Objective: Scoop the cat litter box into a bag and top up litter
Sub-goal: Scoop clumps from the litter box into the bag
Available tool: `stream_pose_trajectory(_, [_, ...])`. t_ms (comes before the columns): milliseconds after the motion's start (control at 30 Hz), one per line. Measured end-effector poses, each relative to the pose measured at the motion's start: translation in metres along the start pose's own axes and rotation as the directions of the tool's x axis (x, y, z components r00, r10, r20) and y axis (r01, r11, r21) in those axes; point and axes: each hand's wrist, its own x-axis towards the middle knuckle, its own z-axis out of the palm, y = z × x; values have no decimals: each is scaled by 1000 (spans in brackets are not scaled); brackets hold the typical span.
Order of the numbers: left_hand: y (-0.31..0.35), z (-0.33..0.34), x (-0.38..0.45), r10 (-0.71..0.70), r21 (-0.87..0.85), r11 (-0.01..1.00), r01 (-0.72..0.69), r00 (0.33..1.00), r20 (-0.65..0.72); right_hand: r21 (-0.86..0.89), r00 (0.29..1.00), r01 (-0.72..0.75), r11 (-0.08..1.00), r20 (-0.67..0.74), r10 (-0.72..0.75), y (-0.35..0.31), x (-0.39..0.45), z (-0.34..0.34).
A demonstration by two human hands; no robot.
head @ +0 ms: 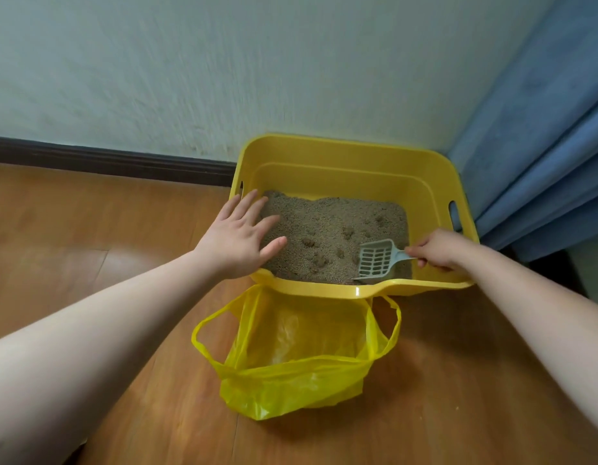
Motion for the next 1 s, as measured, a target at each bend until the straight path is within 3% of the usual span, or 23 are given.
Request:
stream_pose_trajectory(100, [-1, 7, -1, 8, 8, 1000, -8, 999, -32, 126, 999, -30, 992, 20, 28, -1, 8, 6])
stream_pose_trajectory(367, [-2, 11, 1, 7, 22, 1000, -6, 999, -39, -206, 995, 4, 979, 100, 17, -21, 36, 33])
stream_pose_trajectory(467, [-2, 12, 2, 14, 29, 999, -12, 998, -57, -253, 996, 19, 967, 85, 2, -30, 48, 40])
stream_pose_trajectory(633, [-4, 13, 2, 28, 43, 999, -27, 999, -32, -93, 989, 76, 993, 131, -64, -39, 61, 53])
stream_pose_trajectory(800, [-4, 14, 2, 19, 47, 999, -17, 999, -43, -204, 990, 82, 975, 129, -56, -39, 55, 50])
stream_pose_trajectory(1000, [-3, 13, 1, 28, 39, 999, -27, 999, -39, -123, 984, 158, 980, 106, -145, -18, 39, 30])
